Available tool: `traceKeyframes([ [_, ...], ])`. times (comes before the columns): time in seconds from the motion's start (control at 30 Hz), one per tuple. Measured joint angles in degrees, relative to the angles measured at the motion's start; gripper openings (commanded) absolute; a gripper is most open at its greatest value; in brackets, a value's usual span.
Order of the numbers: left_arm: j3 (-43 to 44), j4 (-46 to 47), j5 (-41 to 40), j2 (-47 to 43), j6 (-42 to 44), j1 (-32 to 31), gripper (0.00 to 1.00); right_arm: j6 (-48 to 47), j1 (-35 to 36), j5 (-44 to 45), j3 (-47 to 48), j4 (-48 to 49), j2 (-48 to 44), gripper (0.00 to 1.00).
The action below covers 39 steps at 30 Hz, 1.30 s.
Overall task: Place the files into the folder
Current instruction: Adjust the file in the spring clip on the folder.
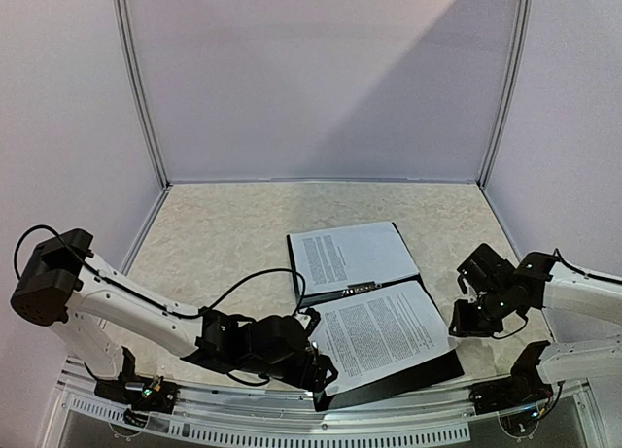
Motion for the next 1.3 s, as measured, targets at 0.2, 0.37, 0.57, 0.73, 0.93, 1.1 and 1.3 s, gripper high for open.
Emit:
traceKeyframes([
  [0.2, -0.46, -0.57, -0.02, -0.68, -0.59, 0.0, 0.95, -0.31, -1.31, 0.72, -0.98, -0.42, 2.27, 0.33],
  [0.37, -0.48, -0.81, -0.02, -0.76, -0.68, 0.04, 0.95, -0.31, -2.58, -2.4, -4.98, 0.85, 1.73, 0.32],
  [0.57, -0.48, -1.03, -0.02, -0.79, -0.74, 0.11, 0.94, -0.28, -5.7, -8.57, -9.03, 4.96, 0.13, 0.25],
  [0.73, -0.48, -1.05, -0.02, -0.79, -0.76, 0.11, 0.94, -0.02, -6.25, -12.24, -9.9, 8.55, -0.24, 0.18],
  [0.93, -0.48, -1.05, -0.02, -0.81, -0.92, 0.11, 0.94, 1.18, -6.29, -14.64, -10.84, 10.1, -0.96, 0.03],
  [1.1, -0.48, -1.07, -0.02, -0.81, -0.94, 0.11, 0.94, 1.95, -6.32, -15.43, -10.86, 8.79, -2.49, 0.0],
  [1.3, -0.48, -1.09, -0.02, -0.81, -0.96, 0.15, 0.94, 2.97, -6.29, -15.69, -10.86, 6.27, -6.49, 0.0],
])
